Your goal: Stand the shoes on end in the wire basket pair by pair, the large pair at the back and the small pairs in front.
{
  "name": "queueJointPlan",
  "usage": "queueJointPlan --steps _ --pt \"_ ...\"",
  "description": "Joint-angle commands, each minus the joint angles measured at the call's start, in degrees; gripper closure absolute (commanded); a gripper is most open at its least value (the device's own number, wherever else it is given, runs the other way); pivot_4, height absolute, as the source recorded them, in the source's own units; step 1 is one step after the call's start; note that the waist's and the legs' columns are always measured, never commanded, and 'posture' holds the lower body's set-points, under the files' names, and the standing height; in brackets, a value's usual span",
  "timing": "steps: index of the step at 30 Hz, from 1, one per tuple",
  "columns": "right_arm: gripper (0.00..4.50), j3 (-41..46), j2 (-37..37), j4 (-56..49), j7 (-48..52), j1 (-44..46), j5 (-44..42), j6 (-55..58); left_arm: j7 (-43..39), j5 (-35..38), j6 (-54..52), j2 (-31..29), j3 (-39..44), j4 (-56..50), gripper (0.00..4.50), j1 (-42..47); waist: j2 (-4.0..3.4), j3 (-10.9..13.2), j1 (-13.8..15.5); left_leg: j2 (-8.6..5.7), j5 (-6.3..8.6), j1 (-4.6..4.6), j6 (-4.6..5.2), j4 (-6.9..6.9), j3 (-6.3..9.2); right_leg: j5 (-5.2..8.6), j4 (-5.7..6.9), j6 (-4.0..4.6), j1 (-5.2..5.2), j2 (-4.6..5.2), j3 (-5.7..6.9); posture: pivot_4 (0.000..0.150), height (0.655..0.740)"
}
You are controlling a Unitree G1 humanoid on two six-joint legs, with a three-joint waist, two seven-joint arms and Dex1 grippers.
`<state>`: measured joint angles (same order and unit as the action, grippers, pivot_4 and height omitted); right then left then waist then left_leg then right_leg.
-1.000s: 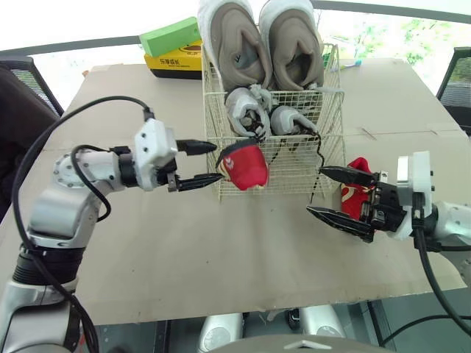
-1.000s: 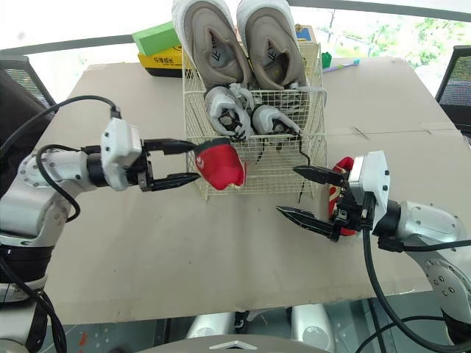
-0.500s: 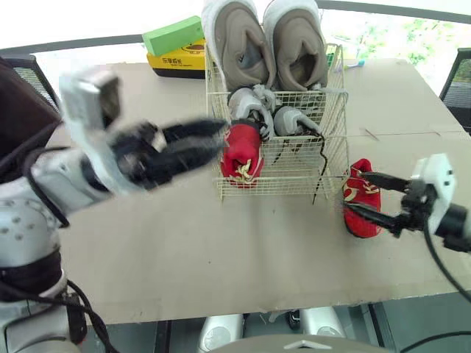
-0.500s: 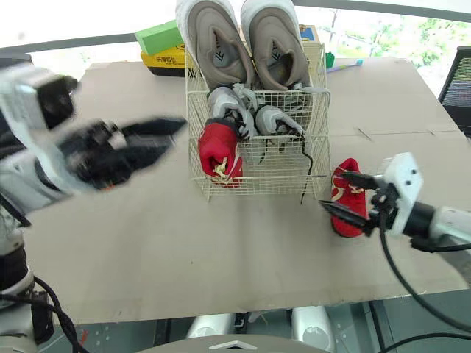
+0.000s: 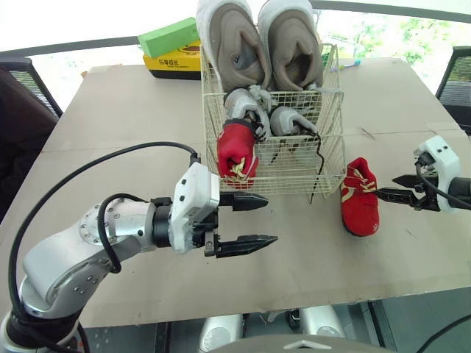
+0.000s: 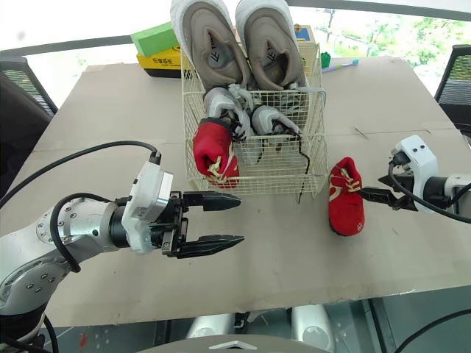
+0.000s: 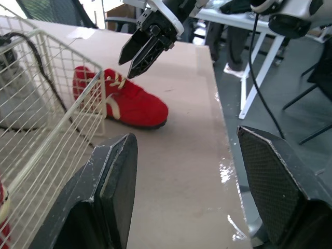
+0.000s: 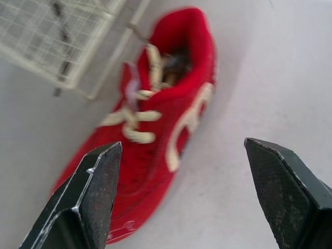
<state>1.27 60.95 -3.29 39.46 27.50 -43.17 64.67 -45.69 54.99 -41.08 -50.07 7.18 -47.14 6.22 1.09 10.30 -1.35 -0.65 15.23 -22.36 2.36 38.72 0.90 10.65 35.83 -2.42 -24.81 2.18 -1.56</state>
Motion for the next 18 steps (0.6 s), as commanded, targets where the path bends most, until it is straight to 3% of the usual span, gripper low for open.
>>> queueJointPlan --steps 1,2,3,6,8,11,16,17,18 --pt "2.24 -6.4 -1.1 8.9 5.8 4.7 5.9 -1.5 -2.5 -3.0 3.9 -0.7 3.1 -1.9 1.07 -4.7 0.01 0.0 0.2 0.01 0.00 0.01 0.01 -0.01 -0.06 0.01 0.01 0.01 0.00 0.00 0.01 0.150 0.7400" --pt "2.37 -6.9 -1.4 10.0 7.0 5.7 6.4 -1.3 -2.8 -3.1 4.4 -0.6 3.5 -1.9 1.07 -5.6 0.02 0.0 0.5 0.00 0.00 0.00 0.01 -0.01 -0.14 0.01 0.01 0.02 0.00 -0.02 0.06 0.150 0.7400" --pt "3.07 -7.3 -1.4 11.1 8.1 6.4 7.0 -1.5 -2.7 -3.3 4.7 -0.4 3.3 -2.2 1.07 -5.8 0.02 0.0 0.7 0.07 0.01 -0.02 0.01 -0.01 -0.19 0.01 0.01 0.02 0.00 -0.05 0.08 0.150 0.7400" --pt "4.46 -6.6 -1.7 12.4 11.2 8.3 6.6 -0.1 -1.9 -3.9 5.4 0.5 2.7 -1.6 1.07 -6.0 0.03 0.0 0.9 0.07 0.01 -0.03 0.01 0.06 -0.23 0.01 0.00 0.00 0.03 -0.04 0.07 0.150 0.7400" --pt "4.46 -6.0 -0.8 10.9 13.2 8.2 6.0 1.0 -2.4 -5.7 6.8 1.1 1.8 -0.4 1.07 -6.2 0.03 0.0 0.8 0.07 0.04 -0.01 0.06 0.10 -0.25 0.00 0.00 -0.02 0.02 -0.02 -0.02 0.150 0.7400" --pt "3.58 -3.8 0.3 8.0 13.9 6.1 5.1 2.9 -2.1 -6.6 7.7 2.5 0.5 0.9 1.07 -5.0 -0.02 0.0 0.8 0.07 0.05 -0.01 0.08 0.10 -0.25 -0.02 0.02 -0.04 0.02 -0.03 -0.01 0.150 0.7400" --pt "3.58 -2.2 -1.4 5.4 11.8 2.8 6.2 3.2 -3.5 -8.4 8.6 3.4 -2.5 2.6 1.07 -2.4 -0.02 0.0 0.8 0.06 0.08 -0.08 0.11 0.10 -0.25 -0.13 0.02 -0.22 0.00 -0.03 0.05 0.150 0.7400" --pt "3.95 -2.1 -1.8 4.9 11.7 2.2 6.1 3.3 -3.8 -8.6 8.7 3.5 -2.9 3.1 1.07 -1.7 -0.02 0.0 0.8 0.06 0.08 -0.06 0.12 0.10 -0.25 -0.13 0.01 -0.22 0.00 -0.03 0.03 0.150 0.7400" --pt "4.05 -2.0 -2.0 4.4 11.8 1.9 5.9 3.3 -4.2 -8.9 8.8 3.5 -3.2 3.5 1.07 -1.1 0.00 0.0 0.9 0.06 0.08 -0.06 0.12 0.10 -0.26 -0.13 0.01 -0.22 0.00 -0.03 0.03 0.150 0.7400"
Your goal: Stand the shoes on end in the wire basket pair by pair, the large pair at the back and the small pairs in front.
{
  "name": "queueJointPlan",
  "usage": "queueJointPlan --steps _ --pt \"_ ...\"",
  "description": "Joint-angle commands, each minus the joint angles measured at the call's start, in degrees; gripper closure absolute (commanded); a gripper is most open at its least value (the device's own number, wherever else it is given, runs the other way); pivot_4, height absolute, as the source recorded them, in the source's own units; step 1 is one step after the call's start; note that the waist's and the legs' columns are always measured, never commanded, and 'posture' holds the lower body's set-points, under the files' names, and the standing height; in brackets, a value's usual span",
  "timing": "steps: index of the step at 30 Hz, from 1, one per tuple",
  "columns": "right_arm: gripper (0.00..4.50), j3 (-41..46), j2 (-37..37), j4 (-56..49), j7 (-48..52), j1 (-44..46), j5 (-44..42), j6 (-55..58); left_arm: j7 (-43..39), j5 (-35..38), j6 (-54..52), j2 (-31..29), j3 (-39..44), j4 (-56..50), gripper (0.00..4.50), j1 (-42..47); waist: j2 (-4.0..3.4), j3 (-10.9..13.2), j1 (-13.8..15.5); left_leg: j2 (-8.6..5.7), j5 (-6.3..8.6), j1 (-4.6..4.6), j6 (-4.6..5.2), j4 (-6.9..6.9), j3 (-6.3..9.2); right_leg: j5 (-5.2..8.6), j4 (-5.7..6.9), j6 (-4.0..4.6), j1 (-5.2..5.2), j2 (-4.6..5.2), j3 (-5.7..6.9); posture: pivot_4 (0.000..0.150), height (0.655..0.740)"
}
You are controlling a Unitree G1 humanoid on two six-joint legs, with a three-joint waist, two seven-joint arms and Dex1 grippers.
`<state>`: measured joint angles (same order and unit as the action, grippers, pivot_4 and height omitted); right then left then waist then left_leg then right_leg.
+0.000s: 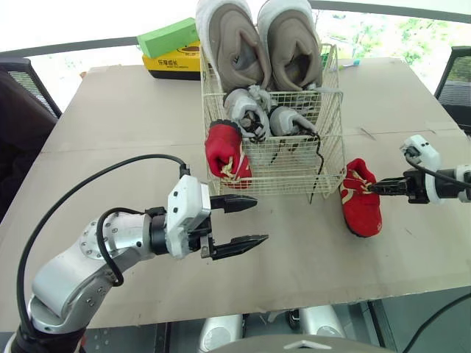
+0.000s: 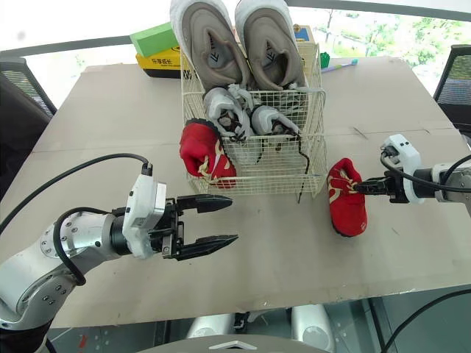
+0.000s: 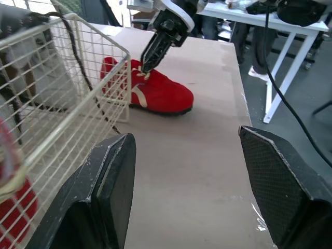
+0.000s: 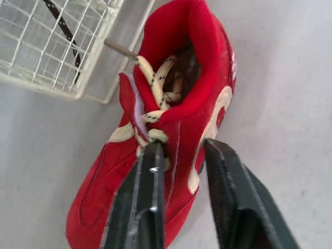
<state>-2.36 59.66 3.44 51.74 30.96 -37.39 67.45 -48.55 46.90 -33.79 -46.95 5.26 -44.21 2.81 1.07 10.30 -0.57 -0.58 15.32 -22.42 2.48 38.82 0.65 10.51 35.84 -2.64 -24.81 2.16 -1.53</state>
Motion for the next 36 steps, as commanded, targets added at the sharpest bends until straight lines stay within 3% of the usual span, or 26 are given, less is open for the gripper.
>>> queueJointPlan --steps 1,10,14,19,24,28,32,36 --pt "4.33 2.1 -1.6 -2.3 -1.4 -1.5 0.4 0.7 -1.6 -0.8 1.5 0.3 -1.4 1.0 1.07 2.8 0.02 0.0 0.1 0.00 0.00 0.01 0.00 0.00 0.00 0.00 0.00 0.00 0.01 0.00 0.03 0.150 0.7400" --pt "4.42 4.6 -2.3 -3.5 -2.7 -2.8 1.5 -0.1 -2.6 -1.3 1.3 0.6 -2.3 1.5 1.07 3.6 0.02 0.0 -0.1 0.02 0.00 0.03 0.01 0.01 -0.01 0.00 0.01 -0.01 0.01 -0.02 -0.01 0.150 0.7400" --pt "4.42 17.4 -1.3 -8.8 -1.5 -6.6 -4.3 1.1 -1.3 -0.2 1.6 2.3 -1.2 1.5 1.07 2.7 -0.02 0.0 0.4 0.01 0.00 -0.04 0.01 0.01 0.00 -0.01 0.00 -0.01 -0.01 -0.01 0.01 0.150 0.7400" --pt "4.42 41.3 -3.1 -22.3 4.7 -17.1 -21.7 6.3 0.2 2.0 0.9 4.5 -0.2 1.9 1.07 1.3 -0.08 0.0 1.2 0.03 0.04 -0.24 0.06 0.01 0.33 -0.02 0.01 -0.04 -0.19 -0.02 0.05 0.150 0.7400" --pt "4.42 49.6 -6.3 -30.8 -3.6 -21.8 -33.3 9.6 -1.5 2.1 0.8 5.1 -1.5 4.8 1.07 3.5 -0.06 0.0 1.2 0.11 0.04 0.05 0.06 0.02 0.30 0.12 0.02 -0.24 0.07 -0.11 0.06 0.150 0.7400" --pt "4.42 46.2 -12.1 -35.2 -17.5 -17.7 -43.2 3.3 -2.3 2.6 0.6 5.5 -1.9 6.1 1.07 4.3 -0.05 0.0 0.6 0.13 0.04 0.27 0.06 0.05 -0.01 0.23 0.07 -0.05 0.16 -0.13 -0.17 0.150 0.7400" --pt "4.42 35.1 -26.2 -40.5 -31.9 -6.4 -37.3 -9.8 -2.5 2.3 0.6 5.6 -1.7 6.6 1.07 4.3 0.03 0.0 -0.7 0.24 0.04 0.38 0.05 0.05 -0.11 0.22 0.07 -0.06 0.21 -0.21 -0.30 0.150 0.7400" --pt "4.42 27.0 -30.6 -43.7 -33.9 -2.3 -27.2 -18.5 -2.0 2.9 0.1 5.0 -0.3 6.2 1.07 4.1 -0.05 0.0 -0.1 0.25 0.04 0.30 0.05 -0.07 -0.11 0.13 0.09 -0.19 0.04 -0.24 -0.35 0.150 0.7400"
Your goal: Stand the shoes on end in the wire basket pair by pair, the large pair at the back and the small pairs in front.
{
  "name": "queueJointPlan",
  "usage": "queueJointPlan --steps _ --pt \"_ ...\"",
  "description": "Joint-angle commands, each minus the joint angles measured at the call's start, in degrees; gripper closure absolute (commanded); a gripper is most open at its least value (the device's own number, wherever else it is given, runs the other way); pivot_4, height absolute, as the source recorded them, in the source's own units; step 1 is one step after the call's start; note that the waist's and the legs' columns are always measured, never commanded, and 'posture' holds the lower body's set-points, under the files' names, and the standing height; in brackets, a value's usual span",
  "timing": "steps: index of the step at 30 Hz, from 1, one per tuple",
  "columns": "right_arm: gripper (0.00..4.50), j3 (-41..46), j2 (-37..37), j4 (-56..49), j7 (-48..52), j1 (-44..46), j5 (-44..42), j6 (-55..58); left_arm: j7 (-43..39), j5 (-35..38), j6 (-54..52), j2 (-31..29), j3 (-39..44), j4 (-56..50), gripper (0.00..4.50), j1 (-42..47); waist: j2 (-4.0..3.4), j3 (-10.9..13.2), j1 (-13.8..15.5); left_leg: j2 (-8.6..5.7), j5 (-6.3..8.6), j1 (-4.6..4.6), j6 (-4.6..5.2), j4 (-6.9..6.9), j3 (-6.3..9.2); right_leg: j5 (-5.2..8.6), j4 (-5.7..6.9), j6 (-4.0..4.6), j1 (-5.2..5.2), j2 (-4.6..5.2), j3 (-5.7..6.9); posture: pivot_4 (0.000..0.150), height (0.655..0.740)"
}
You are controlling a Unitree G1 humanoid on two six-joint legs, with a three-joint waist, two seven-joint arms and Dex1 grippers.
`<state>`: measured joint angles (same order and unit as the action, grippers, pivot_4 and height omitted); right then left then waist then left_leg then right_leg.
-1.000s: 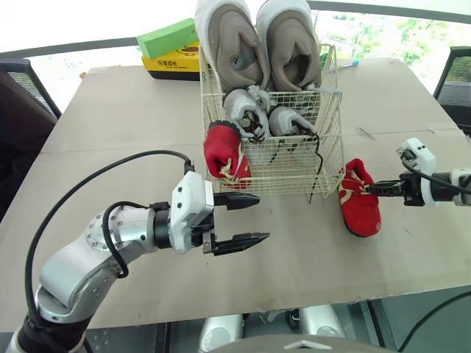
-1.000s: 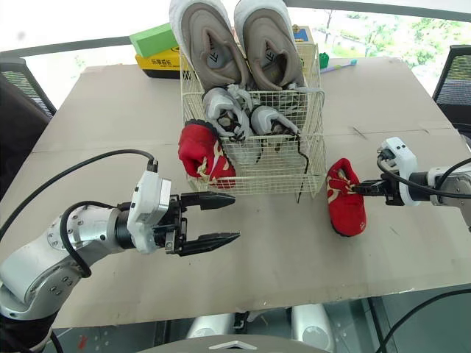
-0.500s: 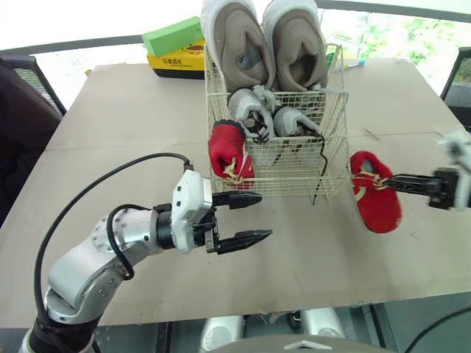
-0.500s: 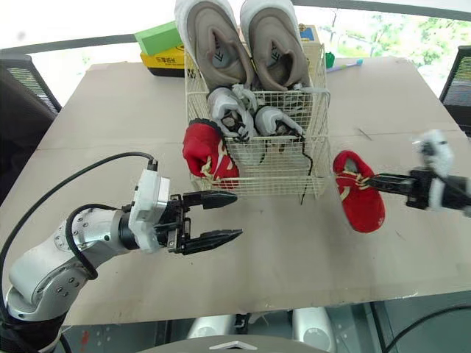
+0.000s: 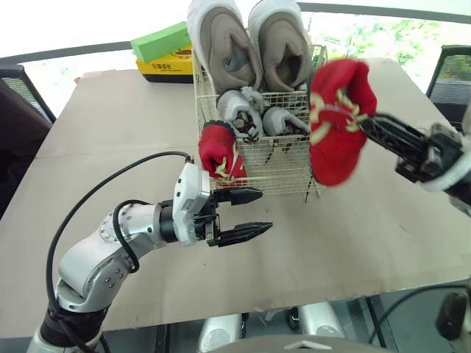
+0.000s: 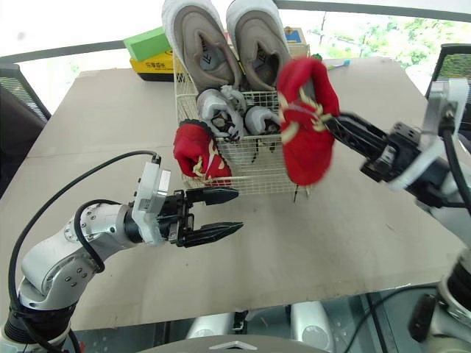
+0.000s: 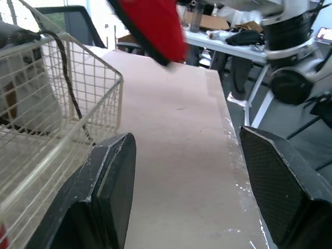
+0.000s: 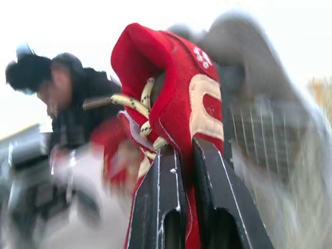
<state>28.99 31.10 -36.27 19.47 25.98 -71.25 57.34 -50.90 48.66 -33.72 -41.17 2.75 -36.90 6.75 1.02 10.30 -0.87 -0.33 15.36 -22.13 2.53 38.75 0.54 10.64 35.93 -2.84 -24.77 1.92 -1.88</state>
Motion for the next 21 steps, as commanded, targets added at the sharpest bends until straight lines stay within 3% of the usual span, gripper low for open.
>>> queueJointPlan --steps 1,9,15,18,21 --pt "4.42 -6.0 -3.0 -4.1 -3.4 3.1 9.5 -10.1 0.6 1.4 -0.2 -0.9 2.8 -1.2 1.07 0.0 0.00 0.0 0.2 0.00 0.00 -0.09 0.00 0.00 0.04 -0.09 -0.04 0.01 -0.04 0.01 0.06 0.150 0.7400" --pt "4.42 -26.7 -4.9 -3.7 -1.0 -7.0 42.4 -33.1 0.7 2.0 1.5 -0.4 6.7 -0.9 1.07 -2.5 0.02 0.0 0.2 -0.10 -0.01 -0.66 -0.04 0.00 0.06 -0.20 -0.03 0.16 -0.58 0.18 0.07 0.150 0.7400" --pt "4.42 -33.2 -9.9 2.5 -0.8 -15.4 53.3 -46.1 -1.0 6.1 1.3 -1.4 14.5 -1.3 1.07 -8.7 0.08 -0.2 -0.2 -0.01 -0.02 -0.48 -0.04 0.00 -0.04 -0.20 0.02 0.17 -0.55 0.11 0.01 0.150 0.7400" --pt "4.42 -34.3 -11.0 6.3 0.6 -19.6 56.2 -50.9 -0.8 5.8 1.7 -1.5 14.7 -2.1 1.07 -9.8 0.13 -0.2 0.1 -0.01 -0.02 -0.40 -0.04 0.00 -0.03 -0.05 0.03 0.38 -0.46 0.09 0.02 0.150 0.7400" --pt "4.42 -34.7 -10.9 7.7 2.2 -21.6 57.1 -52.7 -0.1 5.7 1.6 -1.3 14.2 -3.1 1.07 -10.3 0.18 -0.2 0.1 -0.02 0.00 0.24 -0.03 0.00 -0.08 0.10 -0.06 0.17 0.20 0.14 -0.01 0.150 0.7400"
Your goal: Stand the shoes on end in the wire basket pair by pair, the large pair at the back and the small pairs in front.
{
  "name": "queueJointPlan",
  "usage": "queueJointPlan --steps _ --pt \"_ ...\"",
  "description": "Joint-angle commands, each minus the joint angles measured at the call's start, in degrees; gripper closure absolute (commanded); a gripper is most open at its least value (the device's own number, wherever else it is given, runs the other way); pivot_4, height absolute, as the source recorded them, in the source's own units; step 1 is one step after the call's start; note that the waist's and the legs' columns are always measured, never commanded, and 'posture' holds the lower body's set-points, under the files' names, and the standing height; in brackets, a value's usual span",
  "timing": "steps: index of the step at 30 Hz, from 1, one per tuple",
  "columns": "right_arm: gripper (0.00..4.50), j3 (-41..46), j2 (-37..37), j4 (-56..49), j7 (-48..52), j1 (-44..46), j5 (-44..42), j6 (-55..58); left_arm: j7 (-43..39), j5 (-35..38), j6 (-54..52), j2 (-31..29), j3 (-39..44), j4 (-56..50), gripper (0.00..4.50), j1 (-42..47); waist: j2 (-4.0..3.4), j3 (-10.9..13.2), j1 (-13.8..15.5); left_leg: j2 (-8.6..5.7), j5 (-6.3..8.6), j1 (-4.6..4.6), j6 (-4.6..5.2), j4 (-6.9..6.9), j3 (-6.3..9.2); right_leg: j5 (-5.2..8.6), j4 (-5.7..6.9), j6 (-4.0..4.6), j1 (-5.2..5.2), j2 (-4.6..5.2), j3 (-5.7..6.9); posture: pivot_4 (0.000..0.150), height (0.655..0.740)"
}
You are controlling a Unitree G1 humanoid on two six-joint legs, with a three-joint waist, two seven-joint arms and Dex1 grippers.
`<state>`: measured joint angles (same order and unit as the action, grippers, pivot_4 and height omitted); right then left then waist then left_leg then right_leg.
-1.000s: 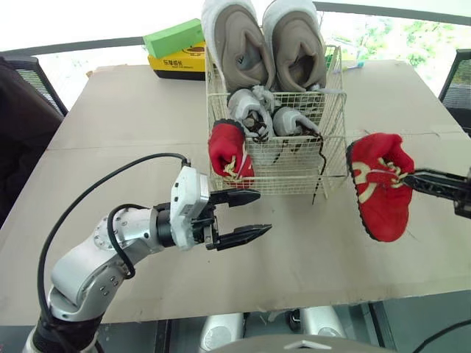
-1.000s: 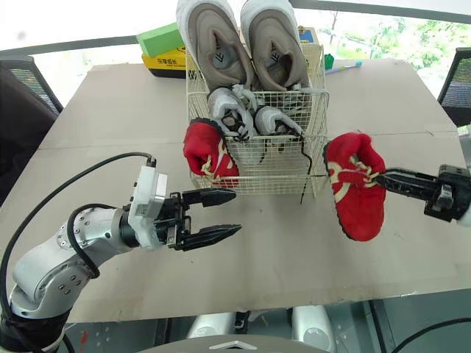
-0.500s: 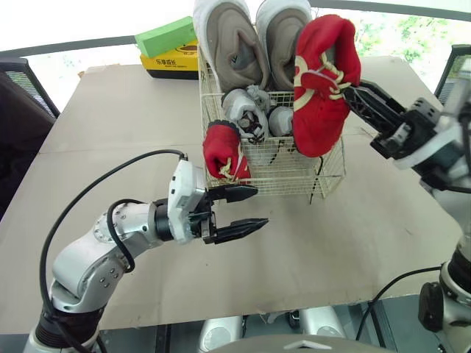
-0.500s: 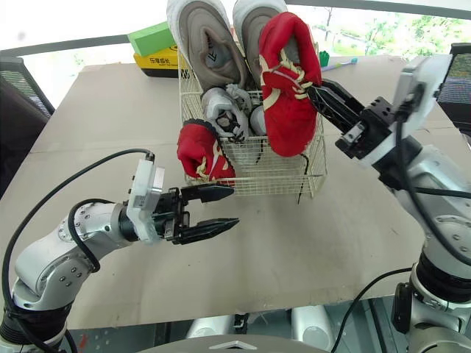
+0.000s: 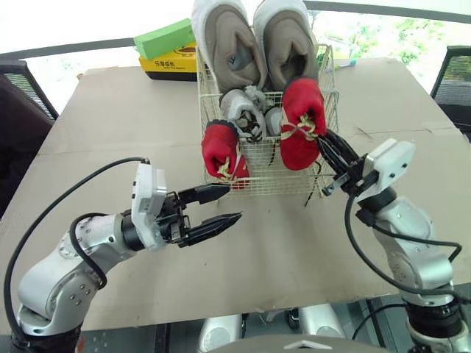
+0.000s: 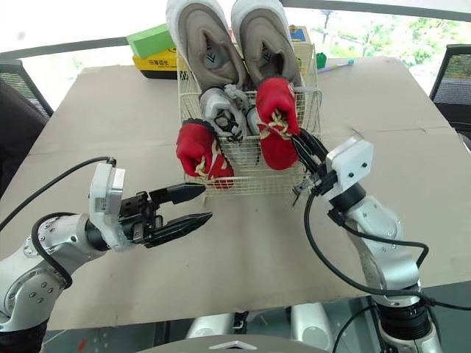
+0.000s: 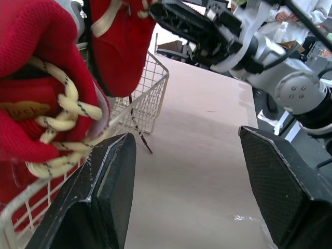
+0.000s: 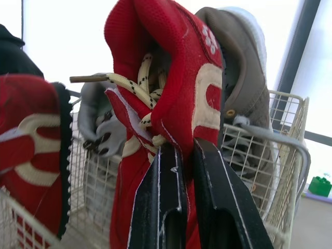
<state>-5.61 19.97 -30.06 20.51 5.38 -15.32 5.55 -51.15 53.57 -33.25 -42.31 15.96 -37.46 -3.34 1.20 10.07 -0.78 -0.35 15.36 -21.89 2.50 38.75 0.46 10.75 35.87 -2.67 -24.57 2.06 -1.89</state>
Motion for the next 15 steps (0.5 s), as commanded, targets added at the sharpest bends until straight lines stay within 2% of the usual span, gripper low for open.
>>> queueJointPlan --steps 1,8,11,14,15 --pt "4.42 0.1 0.2 1.5 1.6 -1.8 0.8 -0.9 0.4 0.7 1.0 -0.2 0.7 -2.9 1.07 -0.5 -0.01 0.0 -0.1 0.00 0.00 0.04 0.00 0.00 -0.02 0.00 0.00 0.00 0.04 0.01 -0.03 0.150 0.7400" --pt "4.42 1.3 3.4 -0.6 7.3 -6.4 -3.9 3.3 1.6 0.6 0.5 0.0 -0.4 -2.8 1.07 -1.3 -0.02 0.0 0.0 0.02 0.00 0.07 0.00 -0.11 -0.04 0.00 0.06 0.00 -0.04 -0.04 -0.09 0.150 0.7400" --pt "3.53 2.9 5.7 -1.5 10.0 -7.4 -6.9 5.6 1.1 -0.2 0.9 0.1 -0.4 -1.6 1.07 -2.0 -0.01 0.0 0.0 0.02 0.00 0.08 0.00 -0.21 -0.04 0.01 0.03 0.01 -0.05 -0.04 -0.09 0.150 0.7400" --pt "2.04 4.7 8.6 -2.5 13.1 -8.4 -9.4 7.2 0.5 -1.3 1.8 0.5 0.1 -0.2 1.07 -3.5 0.00 0.0 0.0 0.01 0.00 0.08 0.00 -0.25 -0.09 0.01 0.01 0.00 -0.07 -0.03 -0.12 0.150 0.7400" --pt "1.76 5.5 10.0 -3.2 14.4 -9.0 -10.4 7.8 0.3 -2.1 2.3 0.6 0.3 0.2 1.07 -4.5 0.01 0.0 0.0 0.01 0.00 0.08 0.00 -0.25 -0.08 0.01 0.01 0.00 -0.07 -0.03 -0.12 0.150 0.7400"
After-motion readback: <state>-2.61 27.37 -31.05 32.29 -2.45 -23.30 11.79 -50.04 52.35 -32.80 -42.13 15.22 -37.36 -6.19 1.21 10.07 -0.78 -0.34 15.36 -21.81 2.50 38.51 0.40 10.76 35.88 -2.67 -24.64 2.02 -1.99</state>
